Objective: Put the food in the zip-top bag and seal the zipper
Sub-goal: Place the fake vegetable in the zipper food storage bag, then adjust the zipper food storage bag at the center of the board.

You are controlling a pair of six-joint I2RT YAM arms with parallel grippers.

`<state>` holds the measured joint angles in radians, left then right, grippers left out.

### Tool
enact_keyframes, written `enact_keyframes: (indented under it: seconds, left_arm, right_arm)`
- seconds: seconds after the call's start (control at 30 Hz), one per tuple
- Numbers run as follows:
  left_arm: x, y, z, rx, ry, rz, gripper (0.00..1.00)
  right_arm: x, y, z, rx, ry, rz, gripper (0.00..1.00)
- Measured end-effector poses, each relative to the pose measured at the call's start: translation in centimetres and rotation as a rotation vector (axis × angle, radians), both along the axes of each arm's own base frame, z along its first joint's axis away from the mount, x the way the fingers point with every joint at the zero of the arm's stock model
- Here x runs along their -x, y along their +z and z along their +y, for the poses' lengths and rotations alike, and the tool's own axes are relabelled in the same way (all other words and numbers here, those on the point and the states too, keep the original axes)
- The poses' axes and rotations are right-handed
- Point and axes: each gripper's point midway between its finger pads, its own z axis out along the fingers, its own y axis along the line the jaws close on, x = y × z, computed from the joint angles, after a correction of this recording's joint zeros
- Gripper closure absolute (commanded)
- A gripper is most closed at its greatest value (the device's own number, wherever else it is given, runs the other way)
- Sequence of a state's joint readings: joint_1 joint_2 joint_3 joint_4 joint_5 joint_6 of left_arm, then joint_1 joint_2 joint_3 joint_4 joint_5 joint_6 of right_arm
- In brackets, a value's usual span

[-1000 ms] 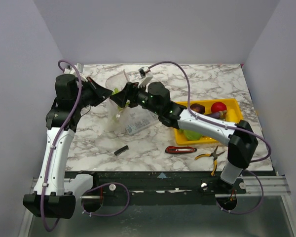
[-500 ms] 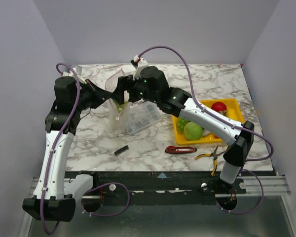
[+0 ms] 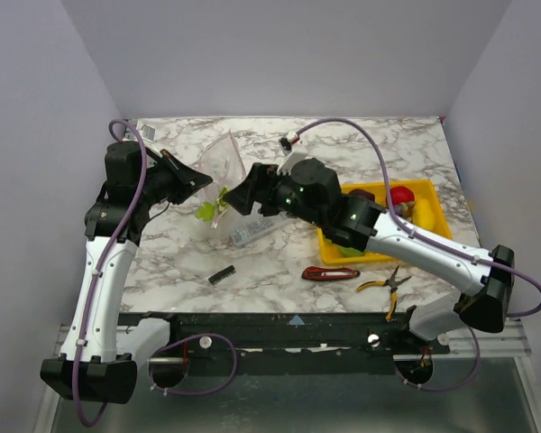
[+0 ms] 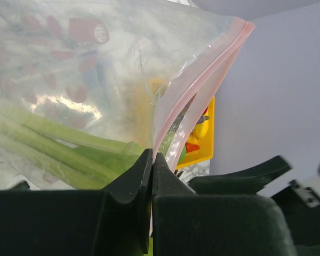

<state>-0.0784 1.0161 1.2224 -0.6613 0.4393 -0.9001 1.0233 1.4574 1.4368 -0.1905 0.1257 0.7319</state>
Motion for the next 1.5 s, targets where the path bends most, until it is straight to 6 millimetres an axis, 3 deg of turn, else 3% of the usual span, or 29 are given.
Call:
enact_keyframes:
  seconds: [0.1, 0.2, 0.53, 0.77, 0.93, 1.03, 1.1, 1.27, 1.4, 1.5]
  left_arm:
    - [0.0, 0.0, -0.1, 0.014, -0.001, 0.01, 1.0]
    - [0.0, -0.1, -0.3, 0.024, -0.006, 0.021, 1.0]
    - [0.1, 0.0, -0.5, 0.038, -0.014, 0.028, 1.0]
    - [0.1, 0.0, -0.4, 0.048, -0.009, 0.034, 1.0]
    - [0.1, 0.1, -0.5, 0.054, -0.012, 0.036, 1.0]
    - [0.2, 0.0, -0.5, 0.056, -0.013, 0.038, 1.0]
    - [0.2, 0.0, -0.5, 0.057, -0.013, 0.04, 1.0]
    - [0.4, -0.2, -0.5, 0.057, -0.011, 0.051, 1.0]
    - [0.6, -0.3, -0.2, 0.045, 0.01, 0.058, 1.0]
    - [0.7, -0.3, 0.7, 0.018, 0.061, 0.065, 1.0]
  right_arm:
    - [1.4, -3.2, 0.9, -0.008, 0.005, 0.07, 0.34]
    - [2.4, -5.3, 1.3, -0.01, 0.007, 0.128, 0.35]
    - [3.6, -3.4, 3.3, -0.139, 0.038, 0.133, 0.32]
    - [7.5, -4.5, 5.7, -0.078, 0.101, 0.055, 0.35]
    - [7.0, -5.9, 6.9, 0.009, 0.048, -0.027, 0.42]
    - [6.0, -6.2, 7.3, 0.069, -0.011, -0.093, 0.5]
    - [5.4, -6.2, 7.5, 0.113, -0.056, -0.142, 0.51]
    - [5.8, -5.7, 8.1, 0.217, -0.135, -0.237, 0.69]
    - [6.2, -5.9, 7.7, 0.292, -0.175, -0.283, 0.97]
    - [6.2, -5.9, 7.2, 0.332, -0.192, -0.305, 1.0]
